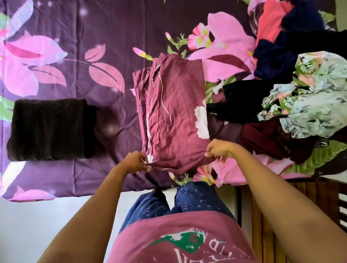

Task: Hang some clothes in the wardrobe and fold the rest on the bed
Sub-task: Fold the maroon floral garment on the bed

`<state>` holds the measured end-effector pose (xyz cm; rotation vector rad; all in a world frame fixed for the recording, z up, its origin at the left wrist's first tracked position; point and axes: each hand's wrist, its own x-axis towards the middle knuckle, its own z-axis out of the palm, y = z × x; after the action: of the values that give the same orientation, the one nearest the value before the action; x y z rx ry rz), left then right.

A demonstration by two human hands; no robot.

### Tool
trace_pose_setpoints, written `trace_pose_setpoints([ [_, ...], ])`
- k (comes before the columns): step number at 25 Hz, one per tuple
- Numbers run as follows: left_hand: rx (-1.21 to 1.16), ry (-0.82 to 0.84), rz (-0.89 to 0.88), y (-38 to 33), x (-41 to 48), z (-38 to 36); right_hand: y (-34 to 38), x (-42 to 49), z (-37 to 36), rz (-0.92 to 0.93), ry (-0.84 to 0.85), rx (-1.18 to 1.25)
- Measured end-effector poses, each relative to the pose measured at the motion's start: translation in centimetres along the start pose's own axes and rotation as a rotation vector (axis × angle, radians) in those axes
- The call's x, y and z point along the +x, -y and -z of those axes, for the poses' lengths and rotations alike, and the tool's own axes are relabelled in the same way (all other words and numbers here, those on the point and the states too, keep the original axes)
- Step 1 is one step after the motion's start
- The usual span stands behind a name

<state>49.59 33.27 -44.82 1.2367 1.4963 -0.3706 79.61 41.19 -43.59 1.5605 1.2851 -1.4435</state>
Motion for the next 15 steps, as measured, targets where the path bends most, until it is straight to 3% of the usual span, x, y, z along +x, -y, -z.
trace_pose_setpoints([
  [5, -0.282, -0.390, -0.084, -1.5, 2.6, 5.5, 2.1, 1.9, 4.6, 0.054, -0.259, 0.236],
  [9, -0.692, -0.543, -0.006, -3.3, 6.4, 8.2, 3.9, 5.2, 7.3, 0.083, -0.570, 0.663],
  [11, -0.621, -0.637, 0.002, -3.8, 8.2, 8.3, 4.4, 6.7, 7.7, 0.118, -0.715, 0.731],
  [15, -0.211, -0.662, -0.221, -3.5, 10.4, 5.1, 4.5, 8.3, 4.9, 0.291, -0.812, 0.273],
])
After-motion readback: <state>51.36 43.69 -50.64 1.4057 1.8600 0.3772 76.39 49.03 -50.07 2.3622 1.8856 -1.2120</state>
